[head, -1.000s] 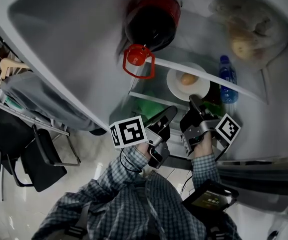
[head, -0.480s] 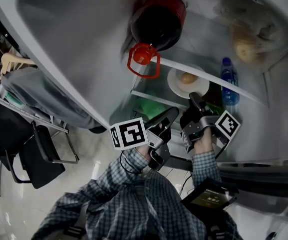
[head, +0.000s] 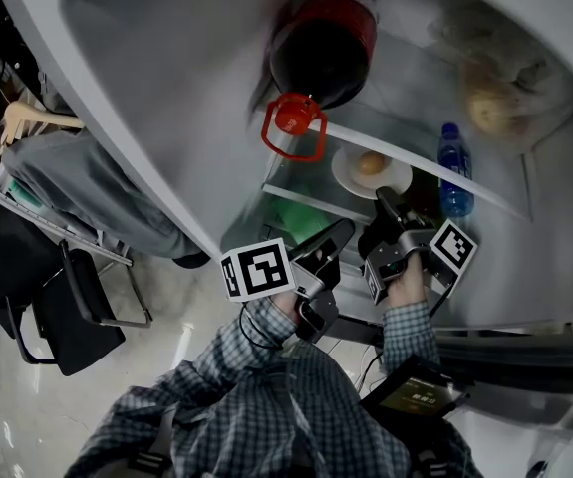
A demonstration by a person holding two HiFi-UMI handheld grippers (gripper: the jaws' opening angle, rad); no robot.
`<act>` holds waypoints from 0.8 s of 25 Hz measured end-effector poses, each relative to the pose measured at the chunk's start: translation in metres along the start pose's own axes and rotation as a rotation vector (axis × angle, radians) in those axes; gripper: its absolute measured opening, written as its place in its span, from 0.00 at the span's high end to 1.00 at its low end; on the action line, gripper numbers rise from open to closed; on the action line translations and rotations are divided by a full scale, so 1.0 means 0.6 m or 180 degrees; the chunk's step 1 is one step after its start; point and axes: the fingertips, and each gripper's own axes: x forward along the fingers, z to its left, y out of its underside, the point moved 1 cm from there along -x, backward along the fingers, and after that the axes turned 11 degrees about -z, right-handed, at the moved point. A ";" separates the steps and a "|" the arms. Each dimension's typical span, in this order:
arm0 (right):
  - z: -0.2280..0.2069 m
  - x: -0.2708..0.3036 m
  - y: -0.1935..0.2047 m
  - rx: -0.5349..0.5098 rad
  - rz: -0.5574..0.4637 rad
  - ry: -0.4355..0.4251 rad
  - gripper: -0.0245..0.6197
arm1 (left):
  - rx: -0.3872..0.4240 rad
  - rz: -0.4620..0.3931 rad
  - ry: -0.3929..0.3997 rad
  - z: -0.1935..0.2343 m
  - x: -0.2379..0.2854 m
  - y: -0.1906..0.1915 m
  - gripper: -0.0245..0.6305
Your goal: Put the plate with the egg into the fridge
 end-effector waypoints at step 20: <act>-0.014 -0.002 0.006 -0.0124 0.0123 0.0096 0.91 | 0.0345 0.0012 -0.0181 0.043 0.069 -0.005 0.92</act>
